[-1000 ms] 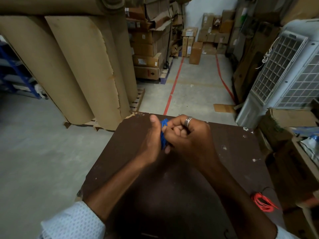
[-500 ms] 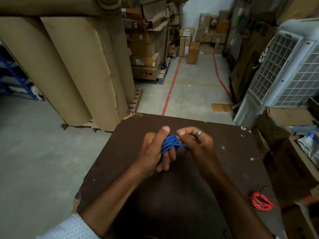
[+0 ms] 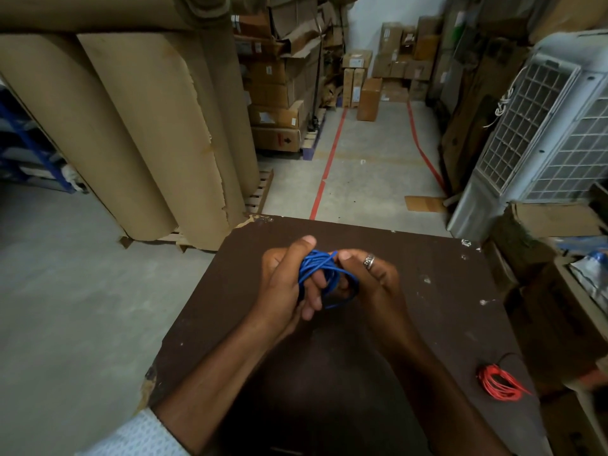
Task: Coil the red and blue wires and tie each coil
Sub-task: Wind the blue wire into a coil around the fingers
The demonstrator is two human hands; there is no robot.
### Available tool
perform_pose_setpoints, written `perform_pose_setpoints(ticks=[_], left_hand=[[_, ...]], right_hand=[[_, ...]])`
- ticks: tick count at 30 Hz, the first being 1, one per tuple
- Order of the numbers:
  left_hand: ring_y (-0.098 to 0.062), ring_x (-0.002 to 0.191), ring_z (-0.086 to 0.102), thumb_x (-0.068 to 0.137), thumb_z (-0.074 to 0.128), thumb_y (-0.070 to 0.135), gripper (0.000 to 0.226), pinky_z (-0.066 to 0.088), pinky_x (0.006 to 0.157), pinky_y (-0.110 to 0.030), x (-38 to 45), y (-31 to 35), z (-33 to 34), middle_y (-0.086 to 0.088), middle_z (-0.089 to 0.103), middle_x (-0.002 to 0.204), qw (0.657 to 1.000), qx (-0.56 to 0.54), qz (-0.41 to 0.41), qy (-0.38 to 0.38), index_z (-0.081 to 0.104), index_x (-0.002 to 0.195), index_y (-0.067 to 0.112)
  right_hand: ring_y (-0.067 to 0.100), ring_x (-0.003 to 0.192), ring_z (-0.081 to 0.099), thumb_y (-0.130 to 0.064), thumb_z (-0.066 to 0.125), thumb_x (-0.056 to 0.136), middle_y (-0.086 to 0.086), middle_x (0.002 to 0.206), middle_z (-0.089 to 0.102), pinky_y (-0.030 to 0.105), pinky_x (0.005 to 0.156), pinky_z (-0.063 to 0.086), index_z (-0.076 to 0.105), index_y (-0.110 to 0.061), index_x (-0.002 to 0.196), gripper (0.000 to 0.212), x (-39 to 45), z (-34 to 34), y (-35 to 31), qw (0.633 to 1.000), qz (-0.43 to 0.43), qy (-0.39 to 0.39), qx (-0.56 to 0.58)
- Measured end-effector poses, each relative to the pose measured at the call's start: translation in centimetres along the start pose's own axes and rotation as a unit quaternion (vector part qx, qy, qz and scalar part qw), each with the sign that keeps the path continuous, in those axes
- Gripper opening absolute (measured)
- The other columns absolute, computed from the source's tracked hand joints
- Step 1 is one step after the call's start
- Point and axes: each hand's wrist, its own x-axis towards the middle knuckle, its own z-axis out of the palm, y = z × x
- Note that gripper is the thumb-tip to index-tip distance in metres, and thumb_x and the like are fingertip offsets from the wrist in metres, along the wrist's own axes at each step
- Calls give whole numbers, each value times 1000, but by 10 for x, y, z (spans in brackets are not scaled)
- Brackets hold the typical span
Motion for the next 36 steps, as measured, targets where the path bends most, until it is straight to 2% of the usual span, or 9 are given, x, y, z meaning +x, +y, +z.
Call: perform_pose_setpoints(ticks=[5,8,12,14,16,22,26,31,36], left_hand=[[-15,25,35,103,31,51,73,25,29,-16,5,-3,8,-5,42,35,997,-62,-37,22,56,52,6],[-15,24,34,104,31,40,65,23,27,-15,10,-5,10,-7,44,37,995,-75,-53,27,55,54,5],[-15,30,42,101,41,35,50,25,29,-15,13,-5,8,-6,53,48,994,-95,-59,17,56,61,10],[-15,31,43,99,45,38,49,26,29,-16,16,-7,6,-8,54,52,992,-105,-70,16,59,70,1],[-15,31,44,99,44,43,57,27,29,-17,19,-10,5,-10,55,54,990,-115,-81,9,63,83,-8],[-14,32,46,98,25,40,61,28,28,-16,19,-12,4,-8,57,52,980,-157,-126,-12,59,62,5],[-15,32,48,99,31,38,54,30,28,-16,23,-12,4,-9,58,52,980,-161,-113,8,57,65,6],[-22,31,48,98,46,34,49,31,33,-20,27,-14,6,-26,59,63,986,-141,-74,42,63,62,5],[-22,28,44,102,42,41,64,28,30,-19,29,-11,10,-17,55,46,987,-119,-73,86,64,50,10]], right_hand=[[43,76,71,-45,40,105,21,79,74,59,80,57,73,-7,95,51,1,5,-1,999,13,42,0],[41,72,71,-50,37,104,18,74,72,54,73,57,71,-9,88,56,3,6,-1,999,12,50,-15],[18,65,68,-36,37,107,5,69,71,27,59,54,67,-9,83,47,4,6,-3,997,-4,75,-14],[12,65,68,-33,38,107,5,71,71,20,56,52,67,-4,86,45,3,6,-4,997,0,79,-14],[16,68,68,-32,40,106,11,75,72,21,57,53,65,2,92,46,4,7,-6,997,9,79,-10],[20,74,68,-30,43,106,17,83,71,24,57,53,66,3,95,41,8,7,-3,996,27,87,-6],[11,68,65,-25,41,106,12,79,68,17,54,50,64,6,95,40,9,8,-7,996,4,85,-9],[18,71,64,-30,44,105,15,79,66,27,58,52,62,3,91,40,13,9,-3,996,-12,85,-6],[16,75,70,-23,43,106,8,81,72,23,66,55,67,2,92,37,17,9,4,996,-8,94,4]])
